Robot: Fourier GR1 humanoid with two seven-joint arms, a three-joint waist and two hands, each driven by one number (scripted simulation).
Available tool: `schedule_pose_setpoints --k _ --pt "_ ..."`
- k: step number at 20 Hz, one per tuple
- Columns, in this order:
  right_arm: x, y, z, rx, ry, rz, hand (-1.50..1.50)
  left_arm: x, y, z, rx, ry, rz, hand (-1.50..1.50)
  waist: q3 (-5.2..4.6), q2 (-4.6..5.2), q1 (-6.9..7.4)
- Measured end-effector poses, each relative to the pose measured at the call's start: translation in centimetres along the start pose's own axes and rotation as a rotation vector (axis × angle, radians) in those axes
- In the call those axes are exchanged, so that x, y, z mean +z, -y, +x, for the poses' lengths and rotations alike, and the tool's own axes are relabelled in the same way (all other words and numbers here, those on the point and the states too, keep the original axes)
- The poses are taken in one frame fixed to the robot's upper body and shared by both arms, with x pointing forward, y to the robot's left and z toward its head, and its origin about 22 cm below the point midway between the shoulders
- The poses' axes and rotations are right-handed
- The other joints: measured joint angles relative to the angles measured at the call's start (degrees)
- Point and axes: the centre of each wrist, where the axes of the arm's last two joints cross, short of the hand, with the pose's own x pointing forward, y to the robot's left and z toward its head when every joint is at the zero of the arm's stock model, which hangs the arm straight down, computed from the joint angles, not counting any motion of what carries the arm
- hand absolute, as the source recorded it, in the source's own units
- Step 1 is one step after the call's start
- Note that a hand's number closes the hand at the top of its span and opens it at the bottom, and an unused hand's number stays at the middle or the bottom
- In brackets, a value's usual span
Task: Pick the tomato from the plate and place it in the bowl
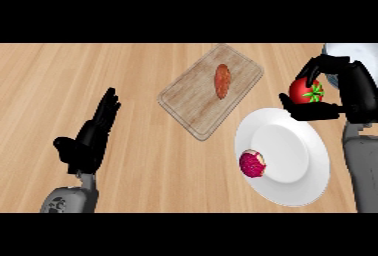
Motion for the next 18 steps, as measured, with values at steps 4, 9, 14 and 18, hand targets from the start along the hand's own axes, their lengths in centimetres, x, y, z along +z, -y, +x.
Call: schedule_pose_setpoints --k 4,9,14,18 --pt "-1.1 2.8 3.6 0.075 -0.005 -0.072 1.50 0.2 -0.5 0.0 -0.004 -0.006 -0.001 0.00 0.00 -0.01 0.18" --pt "-3.3 5.8 6.7 0.148 -0.058 -0.123 1.50 -0.3 -0.5 0.3 -0.002 -0.006 -0.008 0.00 -0.01 0.10 0.49" --pt "-6.2 7.7 8.2 0.168 -0.096 -0.190 1.50 -0.8 0.2 0.1 0.001 -0.001 -0.007 0.00 0.00 0.26 0.80" --pt "-8.2 9.5 8.4 0.195 -0.142 -0.226 1.50 -0.4 -0.1 0.1 -0.001 -0.004 -0.015 0.00 0.01 0.29 0.99"
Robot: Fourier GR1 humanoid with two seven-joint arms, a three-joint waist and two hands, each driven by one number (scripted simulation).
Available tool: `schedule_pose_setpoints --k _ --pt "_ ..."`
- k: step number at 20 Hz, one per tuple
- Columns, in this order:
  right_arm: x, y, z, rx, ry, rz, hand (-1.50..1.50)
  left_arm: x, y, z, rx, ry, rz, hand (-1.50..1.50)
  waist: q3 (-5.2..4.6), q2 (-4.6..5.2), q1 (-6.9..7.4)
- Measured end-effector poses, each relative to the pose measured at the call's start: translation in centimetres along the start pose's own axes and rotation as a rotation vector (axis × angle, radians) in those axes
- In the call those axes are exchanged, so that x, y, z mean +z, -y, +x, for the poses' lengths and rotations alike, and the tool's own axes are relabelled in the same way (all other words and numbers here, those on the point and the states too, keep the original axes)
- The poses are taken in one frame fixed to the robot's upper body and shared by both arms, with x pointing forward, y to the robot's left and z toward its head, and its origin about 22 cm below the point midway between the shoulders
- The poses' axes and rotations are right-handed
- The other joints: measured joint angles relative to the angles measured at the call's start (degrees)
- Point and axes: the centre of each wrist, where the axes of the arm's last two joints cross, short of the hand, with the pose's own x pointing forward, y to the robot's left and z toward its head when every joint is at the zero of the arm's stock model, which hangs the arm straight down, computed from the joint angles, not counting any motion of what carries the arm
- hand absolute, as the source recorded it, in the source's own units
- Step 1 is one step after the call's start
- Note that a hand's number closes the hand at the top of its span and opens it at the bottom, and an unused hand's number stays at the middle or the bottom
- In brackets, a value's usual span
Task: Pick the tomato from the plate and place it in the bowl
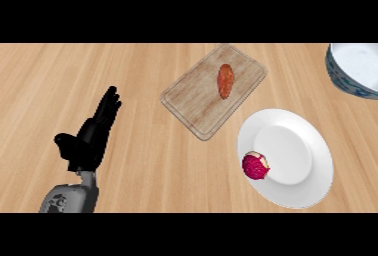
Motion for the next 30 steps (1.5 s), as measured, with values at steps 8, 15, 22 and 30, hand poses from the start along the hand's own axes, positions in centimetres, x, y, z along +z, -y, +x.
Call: schedule_pose_setpoints --k 8,15,22,30 --pt "-3.4 1.3 -4.0 0.207 -0.090 -0.033 1.50 -0.1 0.1 0.6 -0.001 0.013 -0.008 0.00 0.02 0.37 0.69" --pt "-4.3 2.0 -10.3 0.361 -0.154 -0.065 1.50 -0.1 0.8 0.2 0.002 0.024 -0.024 0.00 0.08 0.74 1.50" --pt "-3.4 3.0 -16.0 0.427 -0.211 -0.092 1.50 -0.6 1.1 0.6 0.002 0.034 -0.035 0.00 0.16 1.14 2.16" --pt "-1.2 3.6 -20.5 0.395 -0.316 -0.023 -1.50 -1.1 1.3 0.9 0.002 0.041 -0.043 0.00 0.29 1.56 2.81"
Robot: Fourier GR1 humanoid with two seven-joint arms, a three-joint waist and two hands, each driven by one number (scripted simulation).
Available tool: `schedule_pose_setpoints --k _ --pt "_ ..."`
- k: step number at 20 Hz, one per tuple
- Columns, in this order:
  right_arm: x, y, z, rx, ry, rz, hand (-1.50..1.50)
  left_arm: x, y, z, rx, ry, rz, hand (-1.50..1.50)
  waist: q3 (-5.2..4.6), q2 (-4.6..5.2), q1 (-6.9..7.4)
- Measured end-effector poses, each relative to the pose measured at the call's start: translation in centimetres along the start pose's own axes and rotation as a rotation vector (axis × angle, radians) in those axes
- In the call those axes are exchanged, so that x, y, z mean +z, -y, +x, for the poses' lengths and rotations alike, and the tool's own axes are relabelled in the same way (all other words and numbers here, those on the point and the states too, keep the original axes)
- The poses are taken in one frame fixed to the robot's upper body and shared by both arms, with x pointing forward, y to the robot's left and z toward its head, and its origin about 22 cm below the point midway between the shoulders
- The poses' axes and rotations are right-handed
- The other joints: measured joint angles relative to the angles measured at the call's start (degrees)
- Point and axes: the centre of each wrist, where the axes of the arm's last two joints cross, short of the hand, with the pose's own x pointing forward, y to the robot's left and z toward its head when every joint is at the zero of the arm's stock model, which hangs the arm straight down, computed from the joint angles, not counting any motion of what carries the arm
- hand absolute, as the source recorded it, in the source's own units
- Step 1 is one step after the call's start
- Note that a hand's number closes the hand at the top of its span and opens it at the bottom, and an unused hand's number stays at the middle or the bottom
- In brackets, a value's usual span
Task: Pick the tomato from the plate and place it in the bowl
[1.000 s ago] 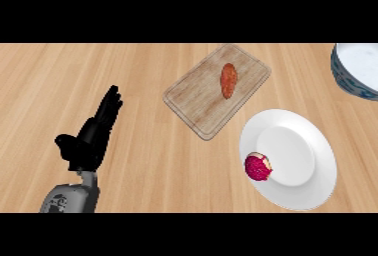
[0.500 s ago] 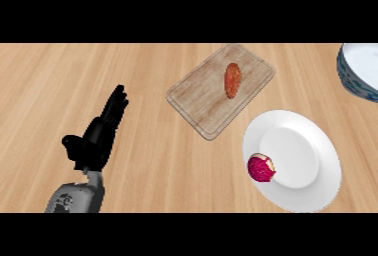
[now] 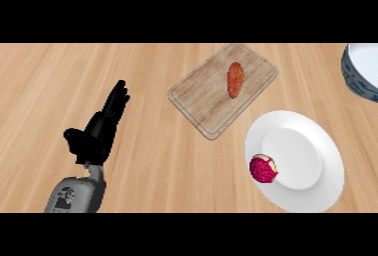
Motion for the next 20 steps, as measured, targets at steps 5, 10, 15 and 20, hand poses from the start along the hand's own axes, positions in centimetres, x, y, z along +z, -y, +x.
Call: schedule_pose_setpoints --k 5,10,15,20 --pt "0.9 -0.9 -2.5 -0.104 -0.019 0.130 -1.50 0.0 0.1 0.1 0.006 0.000 -0.011 0.00 0.08 0.11 0.26" --pt "1.1 -0.5 -3.4 -0.245 0.049 0.138 -1.50 0.1 0.1 0.1 0.002 -0.003 -0.010 0.00 0.15 0.07 0.27" --pt "1.0 0.3 -3.8 -0.390 0.113 0.026 -1.50 0.4 0.1 -0.2 0.001 -0.008 -0.007 0.00 0.11 -0.12 -0.01" --pt "0.9 2.8 -4.9 -0.506 0.086 -0.045 -1.50 0.6 -0.3 0.1 0.000 -0.007 -0.001 0.00 0.06 -0.28 -0.17"
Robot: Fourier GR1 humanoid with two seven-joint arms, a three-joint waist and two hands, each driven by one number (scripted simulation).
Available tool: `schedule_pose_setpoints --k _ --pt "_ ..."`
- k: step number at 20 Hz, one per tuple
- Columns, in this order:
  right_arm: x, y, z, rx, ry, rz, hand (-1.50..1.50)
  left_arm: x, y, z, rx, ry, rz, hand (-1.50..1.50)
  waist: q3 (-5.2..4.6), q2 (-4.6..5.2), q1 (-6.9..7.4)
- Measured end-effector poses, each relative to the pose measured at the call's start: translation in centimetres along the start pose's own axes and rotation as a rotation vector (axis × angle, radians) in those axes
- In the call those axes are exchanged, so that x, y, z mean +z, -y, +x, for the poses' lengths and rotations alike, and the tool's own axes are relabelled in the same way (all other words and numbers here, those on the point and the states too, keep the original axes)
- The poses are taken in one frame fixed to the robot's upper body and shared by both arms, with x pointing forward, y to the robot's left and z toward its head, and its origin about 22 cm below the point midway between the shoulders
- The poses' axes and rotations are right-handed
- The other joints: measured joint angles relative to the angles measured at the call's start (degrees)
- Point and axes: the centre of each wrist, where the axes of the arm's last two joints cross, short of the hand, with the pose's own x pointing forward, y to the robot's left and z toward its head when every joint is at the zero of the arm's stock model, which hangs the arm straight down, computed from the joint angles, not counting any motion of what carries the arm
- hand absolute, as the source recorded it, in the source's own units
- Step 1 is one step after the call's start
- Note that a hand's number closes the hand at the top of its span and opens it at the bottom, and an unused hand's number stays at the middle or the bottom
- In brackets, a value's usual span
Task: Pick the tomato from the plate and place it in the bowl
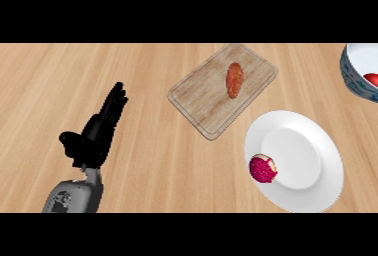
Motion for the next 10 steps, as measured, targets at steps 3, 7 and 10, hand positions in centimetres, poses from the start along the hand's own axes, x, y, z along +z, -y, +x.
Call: schedule_pose_setpoints --k 3,7,10 --pt "-0.2 1.9 0.4 -0.071 -0.020 -0.009 -1.50 0.1 0.0 -0.6 -0.002 -0.003 0.003 0.00 -0.04 -0.05 -0.31" --pt "0.6 3.5 -0.7 -0.172 -0.036 -0.006 -1.50 -0.3 0.4 -0.8 0.002 -0.006 0.009 0.00 -0.02 -0.04 -0.69" --pt "1.4 4.9 -1.7 -0.219 -0.042 0.011 -1.50 0.0 0.0 -0.7 0.004 -0.004 0.009 0.00 -0.01 -0.14 -0.76"
